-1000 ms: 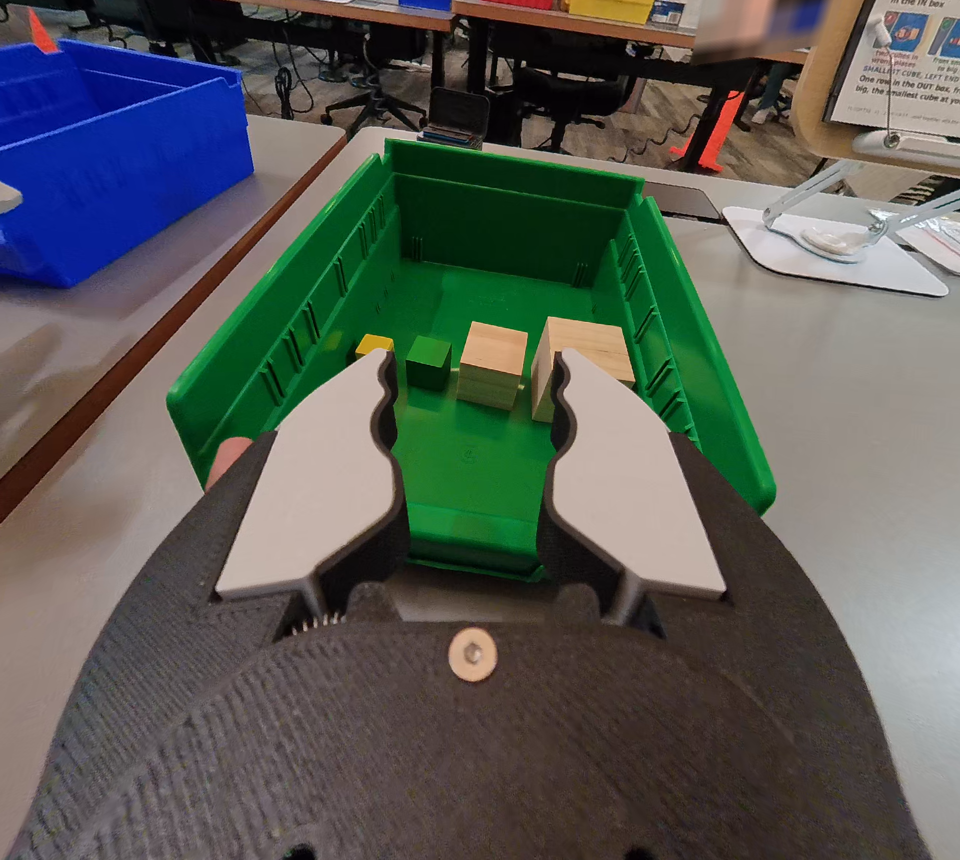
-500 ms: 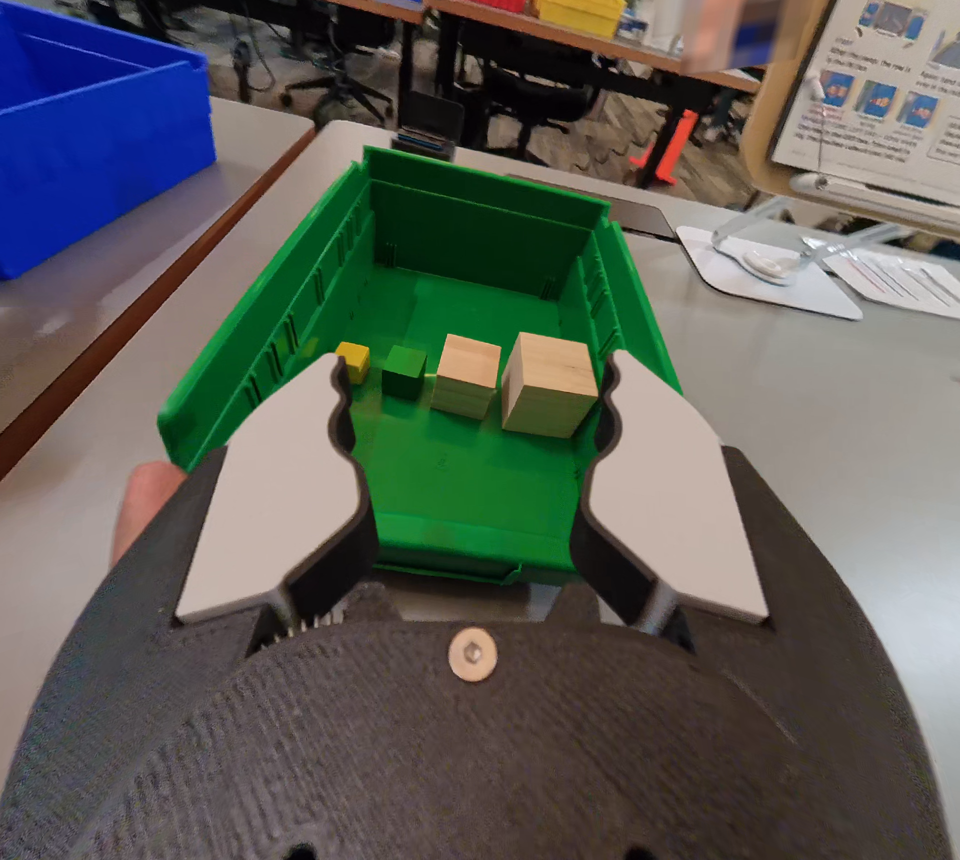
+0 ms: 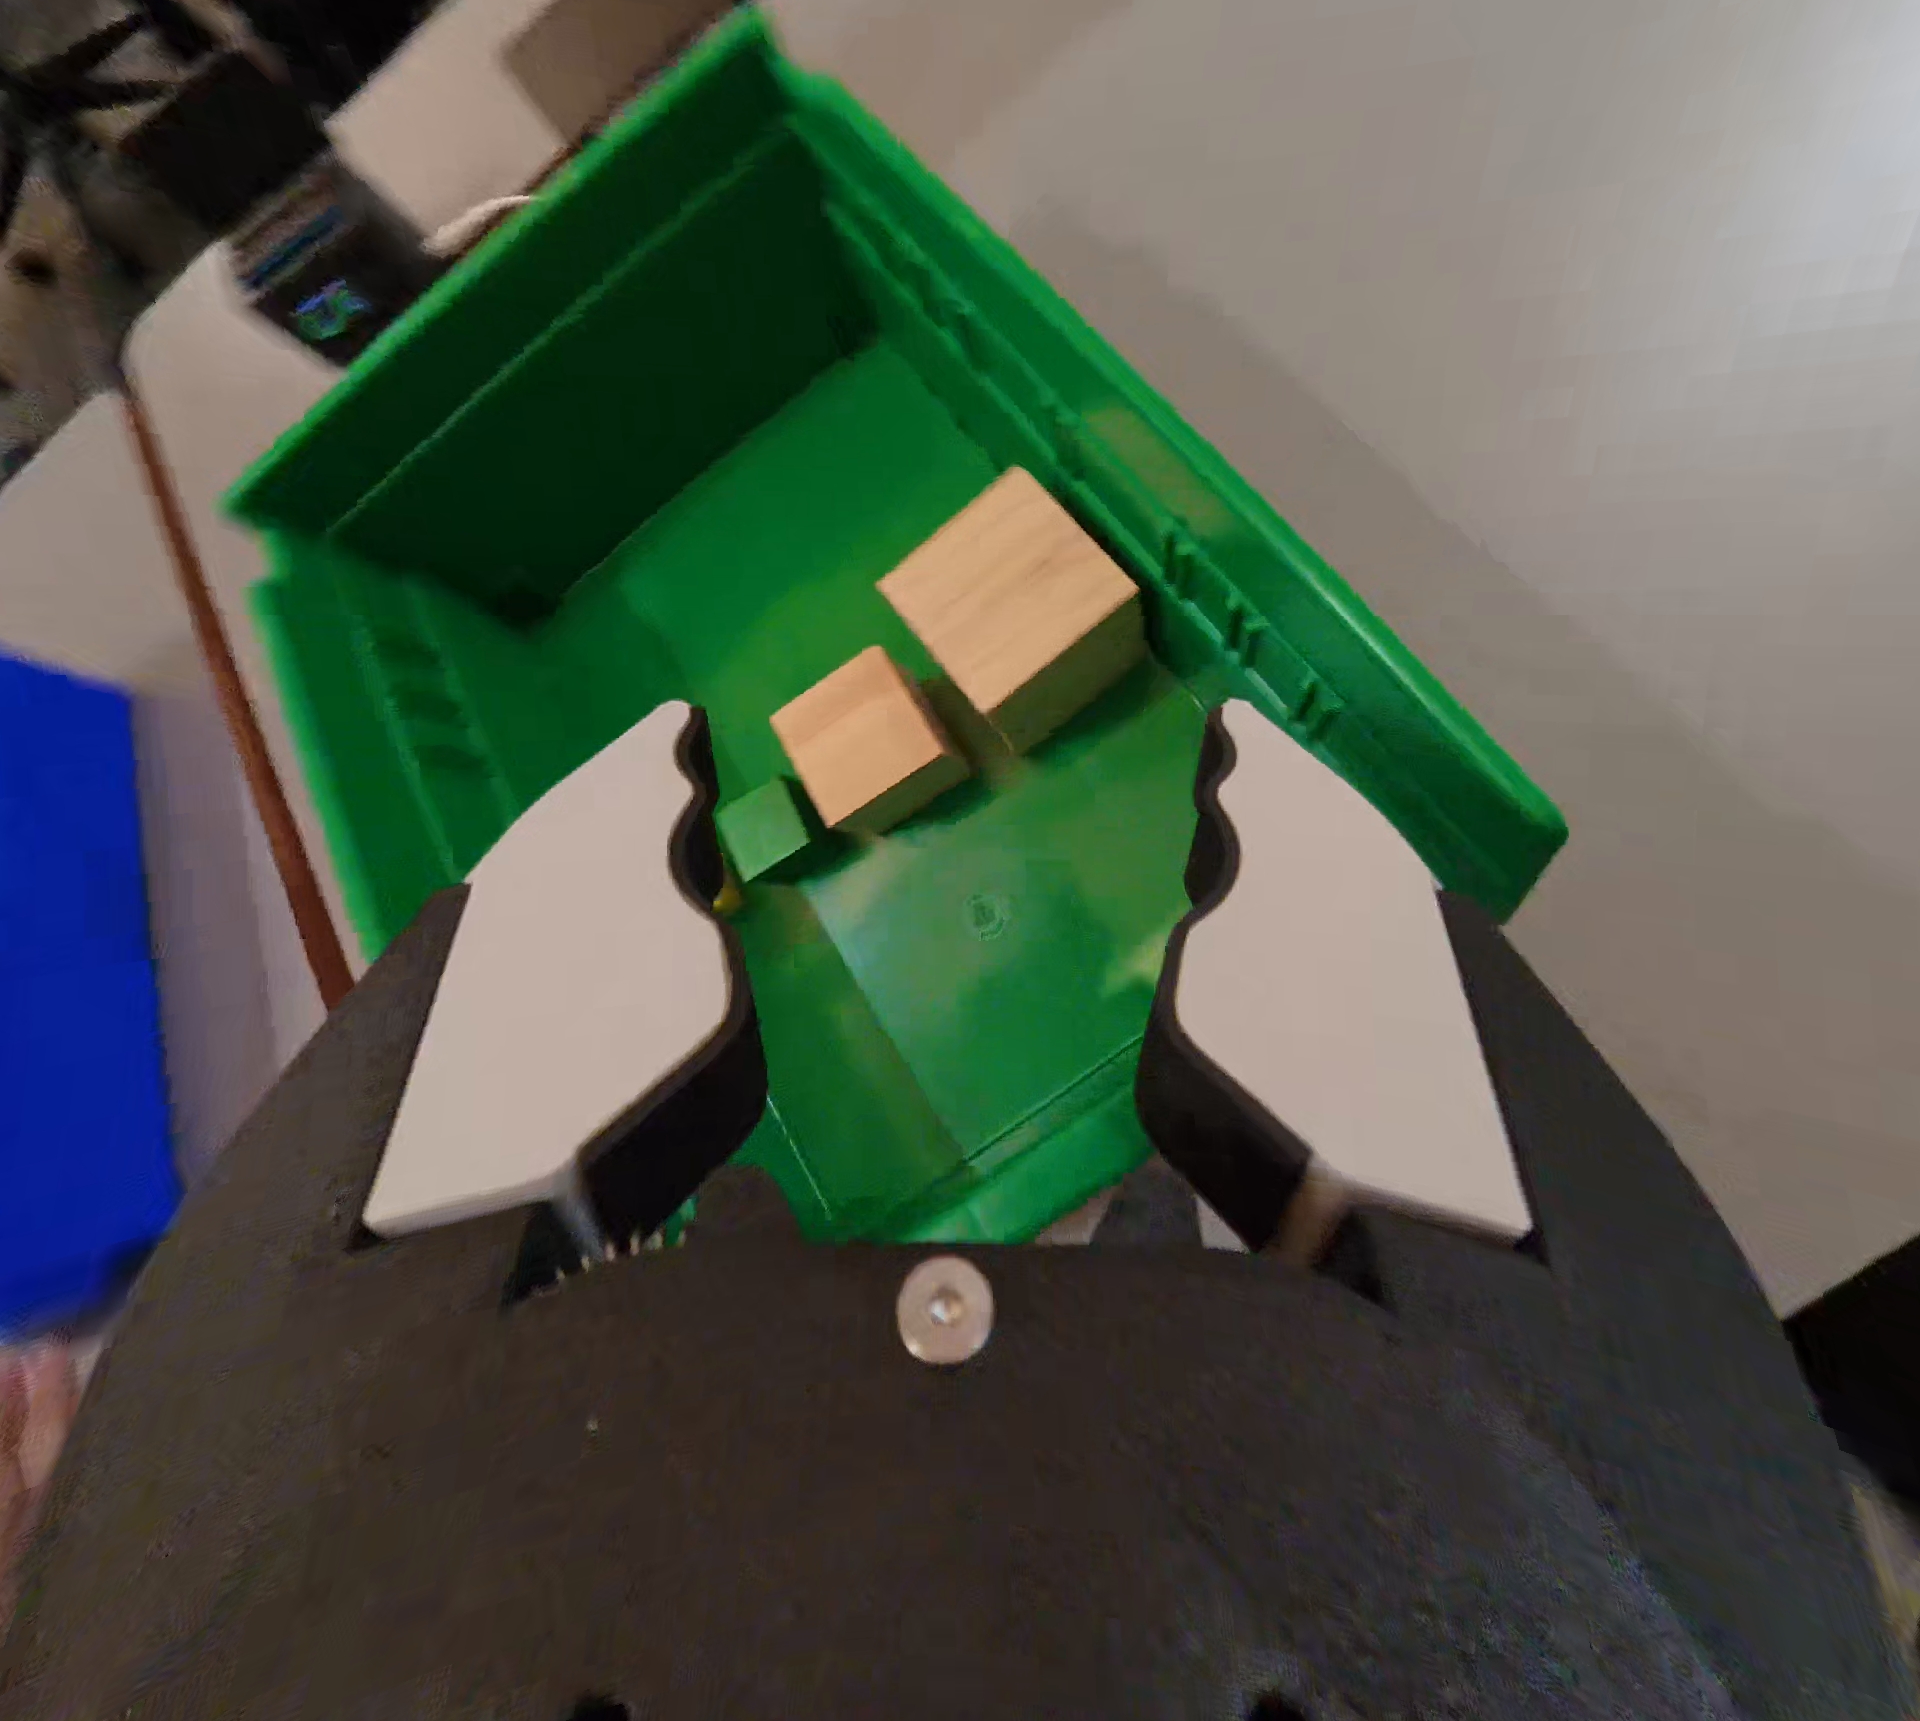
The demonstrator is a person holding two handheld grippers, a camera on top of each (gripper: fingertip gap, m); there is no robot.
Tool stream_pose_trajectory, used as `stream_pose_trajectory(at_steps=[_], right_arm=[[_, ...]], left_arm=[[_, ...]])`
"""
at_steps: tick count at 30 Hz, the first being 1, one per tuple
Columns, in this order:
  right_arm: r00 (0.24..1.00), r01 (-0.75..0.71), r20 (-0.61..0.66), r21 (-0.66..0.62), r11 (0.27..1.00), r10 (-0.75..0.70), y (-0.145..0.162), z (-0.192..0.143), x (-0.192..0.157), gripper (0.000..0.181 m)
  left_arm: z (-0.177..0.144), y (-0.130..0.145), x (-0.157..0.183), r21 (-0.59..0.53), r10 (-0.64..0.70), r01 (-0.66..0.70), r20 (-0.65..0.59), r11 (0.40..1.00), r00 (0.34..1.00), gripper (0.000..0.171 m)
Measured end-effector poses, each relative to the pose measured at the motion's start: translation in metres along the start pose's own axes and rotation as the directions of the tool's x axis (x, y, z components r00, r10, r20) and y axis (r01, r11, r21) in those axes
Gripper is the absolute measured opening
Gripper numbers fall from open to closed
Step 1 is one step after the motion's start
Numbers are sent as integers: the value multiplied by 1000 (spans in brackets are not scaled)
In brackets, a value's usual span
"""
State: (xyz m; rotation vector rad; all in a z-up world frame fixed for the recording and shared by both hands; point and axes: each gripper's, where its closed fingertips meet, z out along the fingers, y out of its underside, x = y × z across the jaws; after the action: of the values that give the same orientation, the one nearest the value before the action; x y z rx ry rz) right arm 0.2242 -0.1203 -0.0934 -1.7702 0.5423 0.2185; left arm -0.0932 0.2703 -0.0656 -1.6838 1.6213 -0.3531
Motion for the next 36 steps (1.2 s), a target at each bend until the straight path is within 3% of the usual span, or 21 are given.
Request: stream_pose_trajectory(at_steps=[3,8,13,19,22,27,36], right_arm=[[1000,19,-12,21,1000,-19,-3,2,-1,66],[996,76,-58,36,996,-74,-7,4,2,63],[987,124,-100,-3,992,-124,-1,9,8,62],[963,224,-139,-67,972,-231,10,14,12,62],[950,264,-146,-93,960,-275,14,16,13,61],[960,238,-137,-71,969,-246,11,16,12,60],[988,142,-64,-13,990,-142,5,14,2,59]], left_arm=[[20,12,15,-128,196,-213,-132,969,972,89],[44,12,19,-234,318,-389,-288,891,903,88],[68,24,17,-309,360,-510,-432,803,827,87],[88,36,12,-345,384,-579,-491,738,782,78],[91,33,10,-322,399,-586,-490,743,775,64],[85,30,8,-287,372,-553,-496,782,784,63],[34,-22,-33,-163,366,-424,-295,891,883,63]])
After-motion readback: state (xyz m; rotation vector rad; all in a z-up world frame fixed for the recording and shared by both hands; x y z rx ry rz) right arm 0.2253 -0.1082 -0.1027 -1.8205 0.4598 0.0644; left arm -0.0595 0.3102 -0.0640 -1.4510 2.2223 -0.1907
